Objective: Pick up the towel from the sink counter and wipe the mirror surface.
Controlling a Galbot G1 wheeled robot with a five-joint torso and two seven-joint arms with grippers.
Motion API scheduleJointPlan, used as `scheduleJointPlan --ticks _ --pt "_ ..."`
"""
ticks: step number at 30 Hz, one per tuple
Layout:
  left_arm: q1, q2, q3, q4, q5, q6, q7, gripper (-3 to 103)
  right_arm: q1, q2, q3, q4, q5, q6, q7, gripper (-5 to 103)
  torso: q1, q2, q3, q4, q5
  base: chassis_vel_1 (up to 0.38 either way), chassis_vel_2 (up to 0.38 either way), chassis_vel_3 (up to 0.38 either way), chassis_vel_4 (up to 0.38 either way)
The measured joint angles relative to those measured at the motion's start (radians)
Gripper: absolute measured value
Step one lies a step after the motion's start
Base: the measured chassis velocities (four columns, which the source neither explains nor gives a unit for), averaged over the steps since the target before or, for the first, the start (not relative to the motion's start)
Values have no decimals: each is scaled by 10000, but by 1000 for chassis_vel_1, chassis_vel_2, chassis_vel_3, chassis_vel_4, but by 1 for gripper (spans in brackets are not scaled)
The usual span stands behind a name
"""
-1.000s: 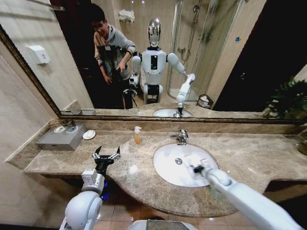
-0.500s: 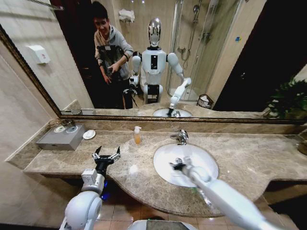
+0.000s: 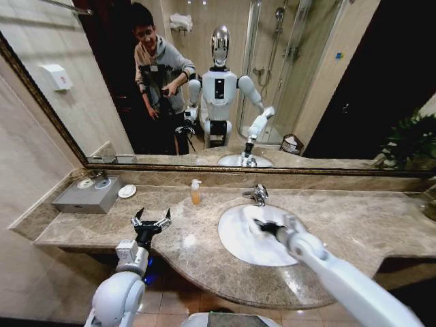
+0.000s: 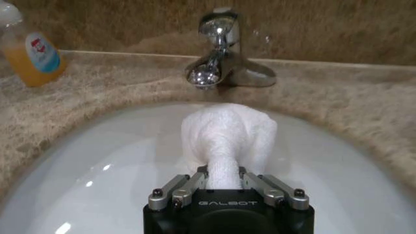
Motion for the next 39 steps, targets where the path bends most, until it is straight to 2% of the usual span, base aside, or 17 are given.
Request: scheduleJointPlan --ticks 3,11,14,23,39 --pt "0 0 -1 0 1 0 0 100 -379 65 187 205 -1049 943 23 16 0 0 0 9 1 0 0 0 0" --pt "0 0 0 0 0 0 0 100 -1361 -81 947 881 -1421 910 -2 16 0 0 0 3 -4 0 0 0 0" --pt "0 0 0 0 0 0 0 100 -1980 -151 1610 1043 -2199 938 -226 16 0 0 0 4 -4 0 0 0 0" --pt "0 0 0 0 0 0 0 100 -2547 -144 2585 1234 -2005 679 -335 16 0 0 1 4 -3 0 0 0 0" --pt "0 0 0 0 0 0 0 100 -2851 -194 3027 1500 -1746 557 -290 16 1 -1 2 5 -2 -59 -55 57 59"
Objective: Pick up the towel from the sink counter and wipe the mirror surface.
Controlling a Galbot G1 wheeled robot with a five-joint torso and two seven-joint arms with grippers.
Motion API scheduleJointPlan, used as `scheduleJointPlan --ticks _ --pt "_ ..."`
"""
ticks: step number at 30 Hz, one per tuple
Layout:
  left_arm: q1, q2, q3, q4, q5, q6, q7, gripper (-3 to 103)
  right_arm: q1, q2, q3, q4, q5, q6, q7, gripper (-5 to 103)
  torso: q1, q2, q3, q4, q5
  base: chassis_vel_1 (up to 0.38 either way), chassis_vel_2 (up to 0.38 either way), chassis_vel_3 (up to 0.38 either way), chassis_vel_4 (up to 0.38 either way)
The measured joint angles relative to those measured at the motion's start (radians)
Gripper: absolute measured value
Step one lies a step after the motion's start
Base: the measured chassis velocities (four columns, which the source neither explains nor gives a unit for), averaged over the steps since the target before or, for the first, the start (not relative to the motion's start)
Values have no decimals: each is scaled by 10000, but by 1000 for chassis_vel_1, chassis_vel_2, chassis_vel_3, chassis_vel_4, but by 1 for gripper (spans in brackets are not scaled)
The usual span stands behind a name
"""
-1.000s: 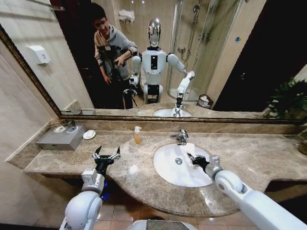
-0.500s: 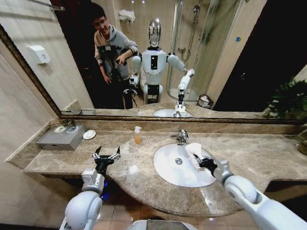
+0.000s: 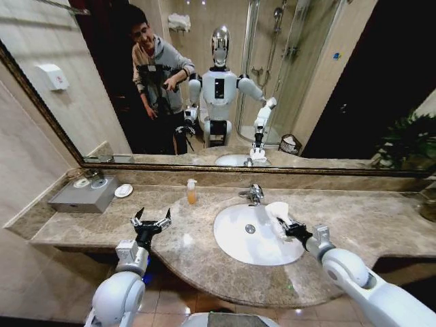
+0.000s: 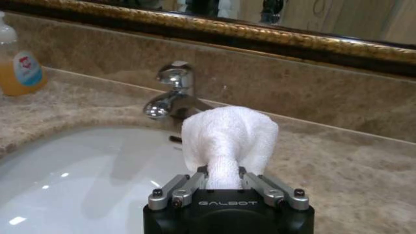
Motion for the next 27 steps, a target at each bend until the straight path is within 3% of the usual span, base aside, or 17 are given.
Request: scheduleJointPlan --ticks 19,27 --pt "0 0 1 0 0 0 0 100 -2051 -200 2320 453 -129 -105 -202 16 0 0 -1 -4 0 -90 -87 88 87" --pt "0 0 0 -1 0 0 0 100 -1210 -476 1796 -373 -649 32 -408 16 0 0 -1 1 0 -22 -26 28 29"
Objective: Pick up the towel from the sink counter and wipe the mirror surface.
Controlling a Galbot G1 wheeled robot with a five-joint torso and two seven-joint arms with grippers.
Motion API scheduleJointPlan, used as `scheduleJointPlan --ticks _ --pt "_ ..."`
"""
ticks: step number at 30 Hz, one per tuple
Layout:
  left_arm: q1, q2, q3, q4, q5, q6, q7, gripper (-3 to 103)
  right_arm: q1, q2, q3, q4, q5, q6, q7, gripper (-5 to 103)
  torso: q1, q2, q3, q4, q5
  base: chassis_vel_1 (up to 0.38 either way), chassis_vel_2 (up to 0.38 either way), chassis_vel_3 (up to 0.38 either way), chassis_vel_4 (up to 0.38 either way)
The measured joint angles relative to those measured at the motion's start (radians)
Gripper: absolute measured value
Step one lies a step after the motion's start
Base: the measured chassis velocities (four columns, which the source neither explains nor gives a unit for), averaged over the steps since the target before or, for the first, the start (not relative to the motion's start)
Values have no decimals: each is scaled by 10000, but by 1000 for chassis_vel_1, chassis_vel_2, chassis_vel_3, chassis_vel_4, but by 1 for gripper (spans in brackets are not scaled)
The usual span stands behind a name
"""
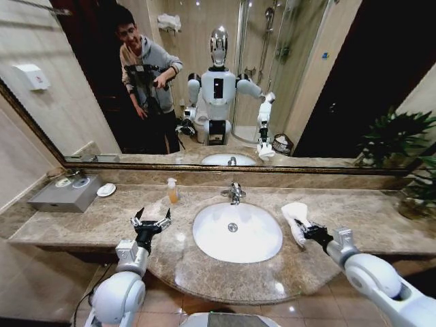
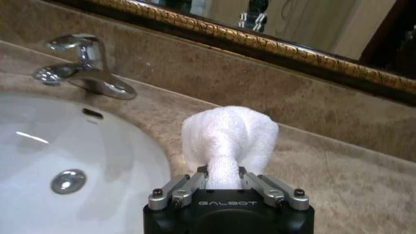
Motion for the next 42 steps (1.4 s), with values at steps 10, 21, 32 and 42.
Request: scheduleJointPlan --ticks 10,21,32,42 --pt "0 0 0 1 0 0 0 100 982 -46 -1091 -1290 -1018 40 -358 16 0 0 1 -1 1 0 0 0 0" --pt "0 0 0 1 0 0 0 100 1379 -81 -1524 -2082 -826 265 -356 14 0 0 0 -2 0 0 0 0 0" --pt "0 1 0 0 0 0 0 100 1401 -51 -1554 -1864 -446 205 -23 14 0 0 0 -1 0 0 0 0 0" --pt "0 0 0 0 0 0 0 100 1209 -114 -1246 -1627 -61 -68 20 37 0 0 0 -2 -1 0 0 0 0"
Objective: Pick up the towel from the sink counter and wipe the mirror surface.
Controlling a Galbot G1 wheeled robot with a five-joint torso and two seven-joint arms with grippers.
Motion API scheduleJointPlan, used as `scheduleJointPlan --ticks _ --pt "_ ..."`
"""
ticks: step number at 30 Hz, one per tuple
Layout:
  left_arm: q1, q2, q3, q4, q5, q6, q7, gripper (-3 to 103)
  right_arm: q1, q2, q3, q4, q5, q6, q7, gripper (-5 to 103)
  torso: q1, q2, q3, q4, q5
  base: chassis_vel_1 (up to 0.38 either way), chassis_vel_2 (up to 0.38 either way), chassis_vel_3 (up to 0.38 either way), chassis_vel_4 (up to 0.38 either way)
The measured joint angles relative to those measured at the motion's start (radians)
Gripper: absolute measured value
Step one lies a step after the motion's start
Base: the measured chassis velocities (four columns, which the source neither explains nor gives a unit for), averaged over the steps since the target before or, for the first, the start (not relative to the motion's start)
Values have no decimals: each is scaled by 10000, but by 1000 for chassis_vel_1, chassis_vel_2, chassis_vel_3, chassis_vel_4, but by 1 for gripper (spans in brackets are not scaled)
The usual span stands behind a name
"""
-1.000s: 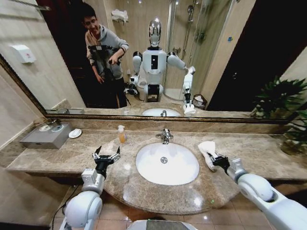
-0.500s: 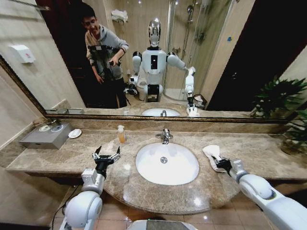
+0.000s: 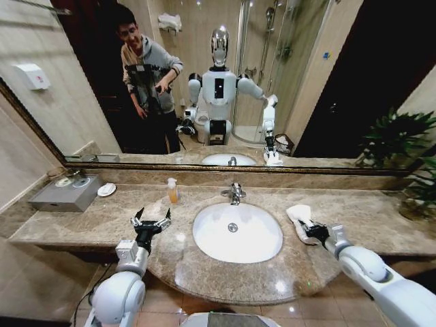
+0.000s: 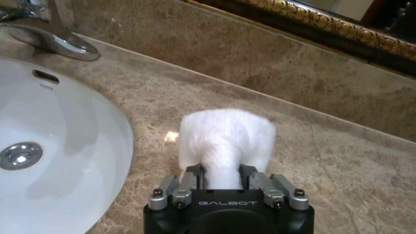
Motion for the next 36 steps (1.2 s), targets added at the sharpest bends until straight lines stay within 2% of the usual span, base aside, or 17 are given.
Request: scheduleJointPlan --ticks 2,4,5,7,8,10,13,15,18,21,23,24,27,28,29,31,36 --pt "0 0 0 0 0 0 0 100 -26 0 34 0 3 0 -1 42 0 0 0 0 0 0 0 0 0" --pt "0 0 0 0 0 0 0 100 -105 0 120 2 11 0 -3 54 0 0 0 1 0 0 0 0 0" --pt "0 0 0 0 0 0 0 100 -145 0 162 16 14 0 -3 54 0 0 0 0 0 0 0 0 0" --pt "0 0 0 0 0 0 0 100 -221 13 263 64 31 3 3 65 0 0 0 0 0 0 0 0 0" --pt "0 0 0 0 0 0 0 100 -221 13 263 64 31 3 3 65 0 0 0 0 0 0 0 0 0" --pt "0 0 0 0 0 0 0 100 -307 60 389 155 83 52 50 77 0 0 0 1 1 0 0 0 0" --pt "0 0 0 0 0 0 0 100 -420 164 628 350 217 129 67 82 0 0 0 0 -1 0 0 0 0" --pt "0 0 0 0 0 0 0 100 -552 415 1036 680 499 369 69 92 0 0 0 1 0 0 0 0 0" --pt "-1 0 0 0 1 0 0 100 -732 684 1449 1080 915 882 58 99 0 0 0 1 0 0 0 0 0" --pt "0 0 0 0 0 0 0 100 -985 1040 2019 1636 1279 1381 58 100 0 0 0 1 -2 0 0 0 0" --pt "0 0 0 0 0 0 0 100 -1260 1652 2662 2376 1580 1822 74 100 0 0 0 1 -1 0 0 0 0" --pt "0 0 0 0 0 0 0 100 -1260 1652 2662 2376 1580 1822 74 100 0 0 0 1 -1 0 0 0 0" --pt "-1 1 0 0 0 0 0 100 -1304 2537 3110 2836 1509 2194 -388 100 -1 1 -1 -1 -9 0 0 0 0" --pt "-1 1 0 0 0 0 0 100 -1304 2537 3110 2836 1509 2194 -388 100 -1 1 -1 -1 -9 0 0 0 0" --pt "-2 2 0 0 0 0 0 100 -1193 3229 3259 3004 1366 2470 -771 100 -1 0 0 0 6 0 0 0 0" --pt "0 0 0 0 0 0 0 100 -1318 4246 3483 3340 1220 2875 -1443 100 0 0 -1 1 0 0 0 0 0" --pt "0 0 0 0 0 0 0 100 -1604 5119 3584 3683 671 3033 -2419 100 -1 1 -1 -1 -5 0 0 0 0"
